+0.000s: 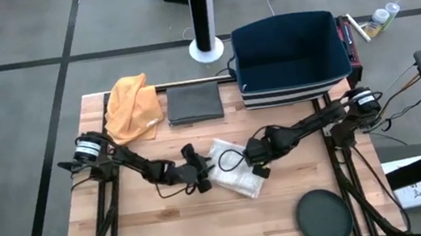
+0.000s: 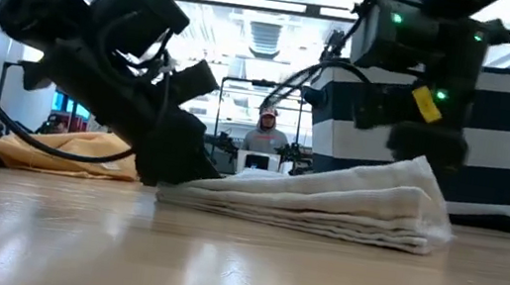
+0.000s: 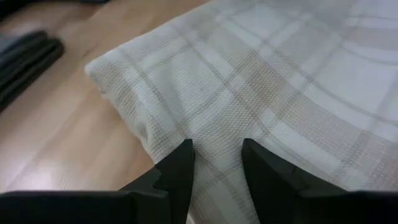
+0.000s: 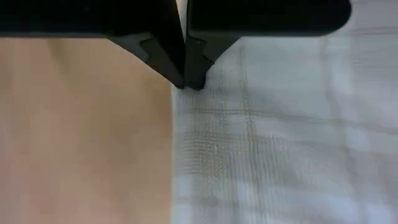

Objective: Fold kitchen towel into neat rectangle
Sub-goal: Fold the white patterned towel

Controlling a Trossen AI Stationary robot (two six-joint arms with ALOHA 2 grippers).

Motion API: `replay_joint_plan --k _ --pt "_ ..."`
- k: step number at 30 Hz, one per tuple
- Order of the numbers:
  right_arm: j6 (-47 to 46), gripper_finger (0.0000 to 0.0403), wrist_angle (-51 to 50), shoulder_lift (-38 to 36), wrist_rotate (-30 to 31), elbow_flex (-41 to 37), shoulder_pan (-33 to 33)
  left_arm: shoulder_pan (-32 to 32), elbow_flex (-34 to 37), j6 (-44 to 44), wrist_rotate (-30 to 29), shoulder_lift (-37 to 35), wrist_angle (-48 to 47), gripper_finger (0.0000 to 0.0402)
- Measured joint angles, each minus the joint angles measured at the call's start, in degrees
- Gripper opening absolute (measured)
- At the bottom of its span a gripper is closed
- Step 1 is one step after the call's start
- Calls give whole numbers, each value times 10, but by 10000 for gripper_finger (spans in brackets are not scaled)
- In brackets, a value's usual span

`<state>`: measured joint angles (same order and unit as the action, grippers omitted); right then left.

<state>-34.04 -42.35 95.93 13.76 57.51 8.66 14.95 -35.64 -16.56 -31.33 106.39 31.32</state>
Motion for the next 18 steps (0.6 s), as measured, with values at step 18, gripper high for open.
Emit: replay_joint_plan --k 18 --pt "233 0 825 103 180 -141 71 5 1 113 -52 -91 58 133"
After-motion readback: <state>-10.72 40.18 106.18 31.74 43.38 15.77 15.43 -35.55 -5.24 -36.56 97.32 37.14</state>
